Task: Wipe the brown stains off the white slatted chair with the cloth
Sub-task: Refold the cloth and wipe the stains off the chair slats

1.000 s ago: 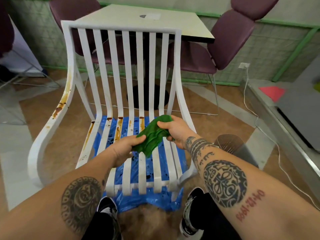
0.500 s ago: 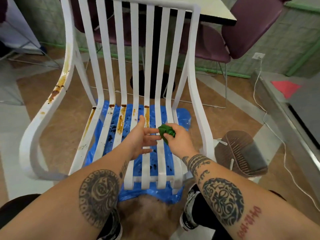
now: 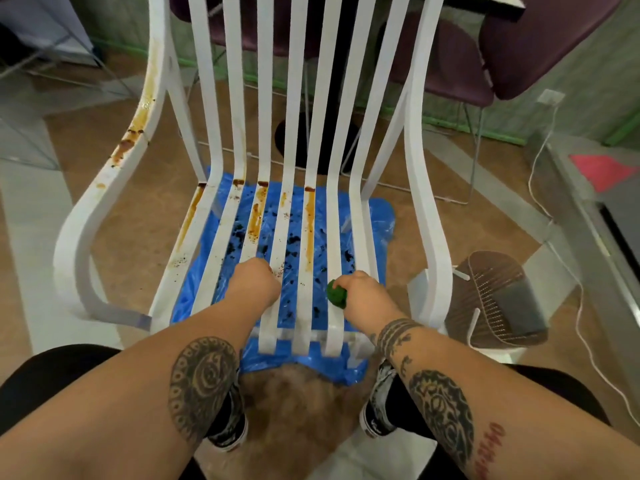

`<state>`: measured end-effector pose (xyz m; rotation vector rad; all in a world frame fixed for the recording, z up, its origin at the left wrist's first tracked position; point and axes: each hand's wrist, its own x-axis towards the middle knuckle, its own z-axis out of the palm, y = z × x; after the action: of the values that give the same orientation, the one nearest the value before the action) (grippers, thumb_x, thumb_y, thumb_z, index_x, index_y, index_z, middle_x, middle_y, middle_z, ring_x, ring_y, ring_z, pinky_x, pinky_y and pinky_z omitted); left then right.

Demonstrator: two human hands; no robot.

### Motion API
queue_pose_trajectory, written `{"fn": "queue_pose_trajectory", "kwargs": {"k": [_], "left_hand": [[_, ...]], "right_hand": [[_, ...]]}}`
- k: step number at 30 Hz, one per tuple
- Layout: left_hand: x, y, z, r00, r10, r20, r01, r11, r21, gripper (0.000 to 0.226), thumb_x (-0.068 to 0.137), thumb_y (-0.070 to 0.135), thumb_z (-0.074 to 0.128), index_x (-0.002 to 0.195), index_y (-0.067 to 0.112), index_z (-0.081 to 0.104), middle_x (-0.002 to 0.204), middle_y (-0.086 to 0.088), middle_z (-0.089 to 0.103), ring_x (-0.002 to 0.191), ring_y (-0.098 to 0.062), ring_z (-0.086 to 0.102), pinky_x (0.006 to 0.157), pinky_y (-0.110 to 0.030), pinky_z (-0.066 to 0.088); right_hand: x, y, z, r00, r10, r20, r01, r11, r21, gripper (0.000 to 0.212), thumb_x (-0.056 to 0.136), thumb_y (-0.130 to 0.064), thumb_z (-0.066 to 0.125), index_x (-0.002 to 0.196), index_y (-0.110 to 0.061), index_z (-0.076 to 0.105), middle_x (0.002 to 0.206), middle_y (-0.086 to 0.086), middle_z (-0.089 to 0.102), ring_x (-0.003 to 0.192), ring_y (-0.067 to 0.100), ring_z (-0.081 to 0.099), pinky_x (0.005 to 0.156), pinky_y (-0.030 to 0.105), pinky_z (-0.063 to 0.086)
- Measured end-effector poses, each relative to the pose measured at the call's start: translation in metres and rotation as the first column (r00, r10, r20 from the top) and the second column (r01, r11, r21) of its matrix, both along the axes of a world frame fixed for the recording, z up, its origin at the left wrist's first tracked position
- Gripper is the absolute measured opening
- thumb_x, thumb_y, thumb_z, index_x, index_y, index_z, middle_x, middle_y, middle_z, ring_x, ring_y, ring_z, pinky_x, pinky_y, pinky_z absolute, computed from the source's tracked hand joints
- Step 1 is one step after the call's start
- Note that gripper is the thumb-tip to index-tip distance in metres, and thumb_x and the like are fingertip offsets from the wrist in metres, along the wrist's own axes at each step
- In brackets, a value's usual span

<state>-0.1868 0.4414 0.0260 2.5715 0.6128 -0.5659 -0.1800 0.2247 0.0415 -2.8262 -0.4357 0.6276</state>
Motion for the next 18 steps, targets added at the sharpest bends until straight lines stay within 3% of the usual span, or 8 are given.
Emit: {"fn": "queue_pose_trajectory", "kwargs": {"k": [3, 7, 11, 13, 18], "left_hand": [[-0.001, 0.001, 0.001, 0.998, -0.048, -0.052, 0.049, 0.998, 0.024, 0.024, 0.093, 0.006, 0.057, 0.116, 0.008, 0.065, 0.104, -0.013, 0.067, 0.069, -0.023, 0.059, 0.061, -0.031, 0.053], [0.0, 0.004, 0.006, 0.991, -0.107, -0.086, 0.116, 0.987, 0.108, 0.007, 0.089, 0.005, 0.059, 0.089, 0.007, 0.066, 0.075, -0.008, 0.061, 0.056, -0.02, 0.054, 0.049, -0.03, 0.05], [0.007, 0.01, 0.01, 0.978, -0.161, -0.131, 0.179, 0.973, 0.143, 0.018, 0.085, 0.016, 0.069, 0.068, 0.012, 0.064, 0.06, -0.003, 0.059, 0.048, -0.02, 0.055, 0.055, -0.031, 0.061], [0.015, 0.014, 0.012, 0.978, -0.148, -0.148, 0.167, 0.978, 0.122, 0.02, 0.082, 0.023, 0.075, 0.069, 0.01, 0.067, 0.057, -0.003, 0.064, 0.044, -0.018, 0.06, 0.053, -0.03, 0.061], [0.053, 0.022, 0.013, 0.993, -0.115, 0.029, 0.111, 0.987, 0.117, 0.018, 0.09, 0.024, 0.068, 0.079, 0.009, 0.068, 0.071, -0.007, 0.066, 0.055, -0.024, 0.06, 0.063, -0.037, 0.063]], "right_hand": [[-0.015, -0.003, 0.005, 0.999, 0.043, -0.031, -0.045, 0.998, -0.046, 0.049, 0.084, 0.004, 0.057, 0.127, -0.02, 0.06, 0.12, 0.01, 0.052, 0.104, 0.032, 0.06, 0.084, 0.034, 0.048], [-0.034, 0.0, 0.0, 0.999, -0.022, 0.028, 0.022, 1.0, 0.015, 0.049, 0.087, 0.003, 0.056, 0.129, -0.022, 0.058, 0.114, 0.008, 0.047, 0.097, 0.033, 0.061, 0.088, 0.038, 0.054], [-0.017, 0.004, -0.004, 0.992, -0.074, 0.099, 0.067, 0.995, 0.068, 0.042, 0.086, 0.003, 0.057, 0.116, -0.024, 0.068, 0.103, 0.005, 0.047, 0.091, 0.032, 0.061, 0.085, 0.039, 0.056], [-0.002, 0.009, -0.005, 0.989, -0.078, 0.123, 0.071, 0.996, 0.061, 0.038, 0.088, 0.001, 0.057, 0.115, -0.022, 0.068, 0.107, 0.009, 0.051, 0.091, 0.033, 0.061, 0.085, 0.039, 0.056], [0.042, 0.02, -0.011, 0.984, -0.095, 0.153, 0.096, 0.995, 0.006, 0.034, 0.091, -0.01, 0.059, 0.123, -0.022, 0.064, 0.113, 0.011, 0.054, 0.097, 0.032, 0.061, 0.078, 0.037, 0.055]]}}
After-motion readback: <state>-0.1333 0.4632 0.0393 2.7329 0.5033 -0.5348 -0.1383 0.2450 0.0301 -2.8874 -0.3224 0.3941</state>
